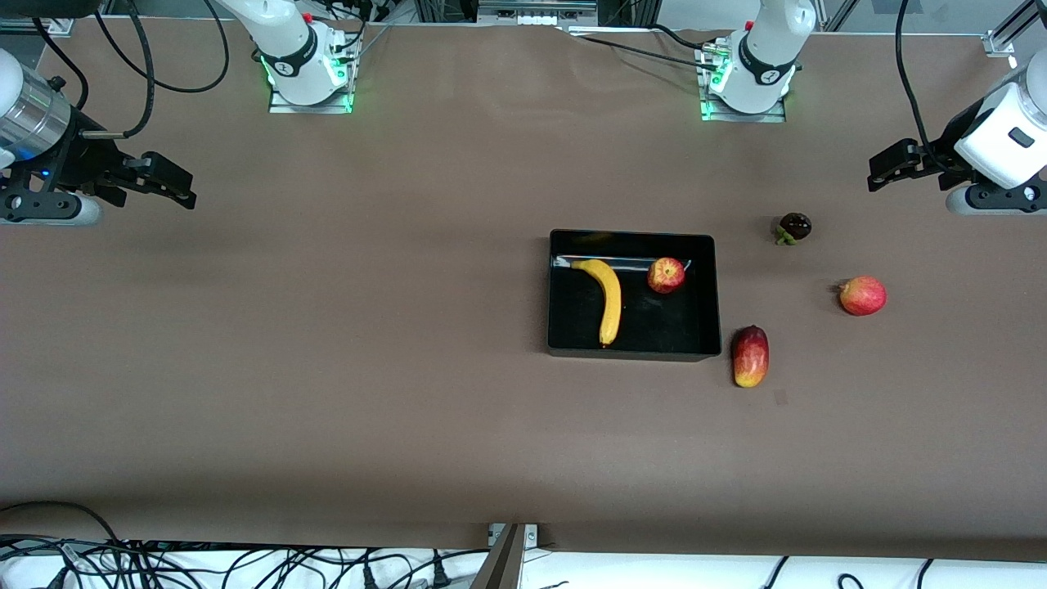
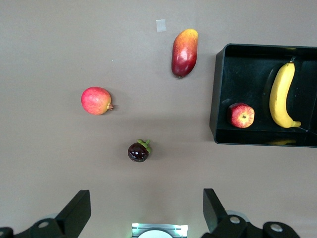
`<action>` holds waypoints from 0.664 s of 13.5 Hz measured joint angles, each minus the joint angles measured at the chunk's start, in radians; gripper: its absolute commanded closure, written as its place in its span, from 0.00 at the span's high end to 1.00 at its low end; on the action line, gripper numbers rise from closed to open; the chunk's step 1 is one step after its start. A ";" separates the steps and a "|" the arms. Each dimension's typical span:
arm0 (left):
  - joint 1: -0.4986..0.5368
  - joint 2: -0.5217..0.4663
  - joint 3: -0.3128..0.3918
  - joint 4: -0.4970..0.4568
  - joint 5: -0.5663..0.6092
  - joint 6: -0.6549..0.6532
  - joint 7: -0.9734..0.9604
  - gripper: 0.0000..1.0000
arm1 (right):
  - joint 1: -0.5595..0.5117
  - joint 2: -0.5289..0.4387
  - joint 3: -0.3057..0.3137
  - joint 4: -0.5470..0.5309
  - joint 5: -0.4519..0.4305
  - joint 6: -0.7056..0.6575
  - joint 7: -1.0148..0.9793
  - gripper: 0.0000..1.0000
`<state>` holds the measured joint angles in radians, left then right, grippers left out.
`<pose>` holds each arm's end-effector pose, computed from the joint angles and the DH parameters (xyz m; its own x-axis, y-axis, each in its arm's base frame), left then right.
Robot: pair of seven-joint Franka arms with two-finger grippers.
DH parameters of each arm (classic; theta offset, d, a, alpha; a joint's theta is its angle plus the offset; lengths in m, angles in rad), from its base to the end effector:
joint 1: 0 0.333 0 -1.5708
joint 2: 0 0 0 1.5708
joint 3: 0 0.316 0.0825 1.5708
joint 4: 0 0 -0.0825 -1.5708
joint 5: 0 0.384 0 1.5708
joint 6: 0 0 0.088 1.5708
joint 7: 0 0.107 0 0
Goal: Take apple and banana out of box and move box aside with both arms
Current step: 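Reach the left gripper into the black box toward the red apple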
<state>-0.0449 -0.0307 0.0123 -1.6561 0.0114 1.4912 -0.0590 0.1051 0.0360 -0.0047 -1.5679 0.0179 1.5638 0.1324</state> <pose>0.5333 -0.0160 0.5950 0.9907 0.0275 -0.1329 0.0252 -0.9995 -0.0189 0.5609 0.0585 0.6051 0.9986 -0.0319 -0.0421 -0.0325 -0.9994 -0.0123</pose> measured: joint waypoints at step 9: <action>-0.010 0.054 -0.061 -0.030 -0.003 -0.057 0.003 1.00 | 0.000 0.000 0.001 0.000 0.000 0.000 0.000 1.00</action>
<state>-0.0553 0.0235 -0.0485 -1.6862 0.0081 1.4345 -0.0555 0.1051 0.0360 -0.0032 -1.5678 0.0179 1.5637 0.1324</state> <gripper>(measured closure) 0.000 0.000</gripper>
